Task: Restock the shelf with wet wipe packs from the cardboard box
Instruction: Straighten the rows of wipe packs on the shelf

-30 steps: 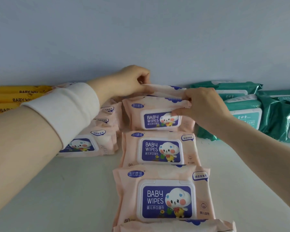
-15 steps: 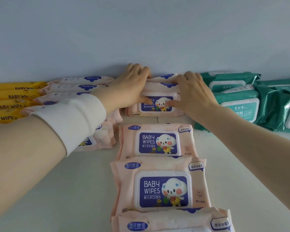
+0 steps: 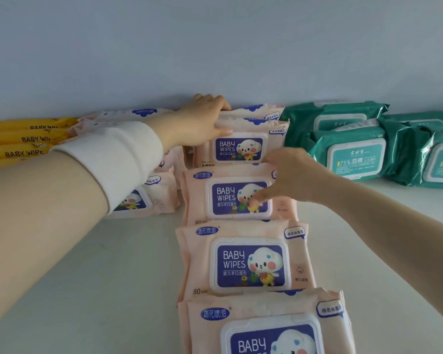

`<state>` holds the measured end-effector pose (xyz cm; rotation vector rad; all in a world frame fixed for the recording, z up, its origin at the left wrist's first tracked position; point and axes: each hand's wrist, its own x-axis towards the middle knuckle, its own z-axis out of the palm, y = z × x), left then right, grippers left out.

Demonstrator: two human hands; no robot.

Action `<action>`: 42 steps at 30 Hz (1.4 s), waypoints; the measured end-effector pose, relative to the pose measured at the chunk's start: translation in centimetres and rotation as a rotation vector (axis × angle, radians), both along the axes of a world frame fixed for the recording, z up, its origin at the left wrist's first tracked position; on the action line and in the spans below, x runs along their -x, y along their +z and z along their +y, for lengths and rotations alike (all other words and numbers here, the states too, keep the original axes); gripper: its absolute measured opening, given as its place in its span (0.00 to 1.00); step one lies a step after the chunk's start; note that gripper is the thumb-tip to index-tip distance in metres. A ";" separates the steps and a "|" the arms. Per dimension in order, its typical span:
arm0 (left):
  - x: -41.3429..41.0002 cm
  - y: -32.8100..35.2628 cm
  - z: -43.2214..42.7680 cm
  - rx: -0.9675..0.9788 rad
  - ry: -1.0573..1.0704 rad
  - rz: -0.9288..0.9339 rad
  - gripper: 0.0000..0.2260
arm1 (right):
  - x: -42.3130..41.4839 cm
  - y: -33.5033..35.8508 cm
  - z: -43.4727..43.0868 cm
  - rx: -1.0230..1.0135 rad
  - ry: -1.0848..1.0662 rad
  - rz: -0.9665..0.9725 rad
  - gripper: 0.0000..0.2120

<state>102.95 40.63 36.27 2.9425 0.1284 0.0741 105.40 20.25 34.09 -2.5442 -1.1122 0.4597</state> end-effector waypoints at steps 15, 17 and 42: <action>1.6 0.0 -0.4 -0.088 -0.028 0.043 0.37 | 2.3 1.3 -1.5 -0.311 -0.046 -0.445 0.36; 1.7 -0.1 -0.3 -0.106 -0.038 0.023 0.37 | 4.6 1.2 -3.4 -0.045 0.066 -0.202 0.46; 4.0 -0.9 -2.3 -0.250 -0.135 0.104 0.48 | 3.9 0.2 -2.6 -0.181 -0.172 -0.421 0.42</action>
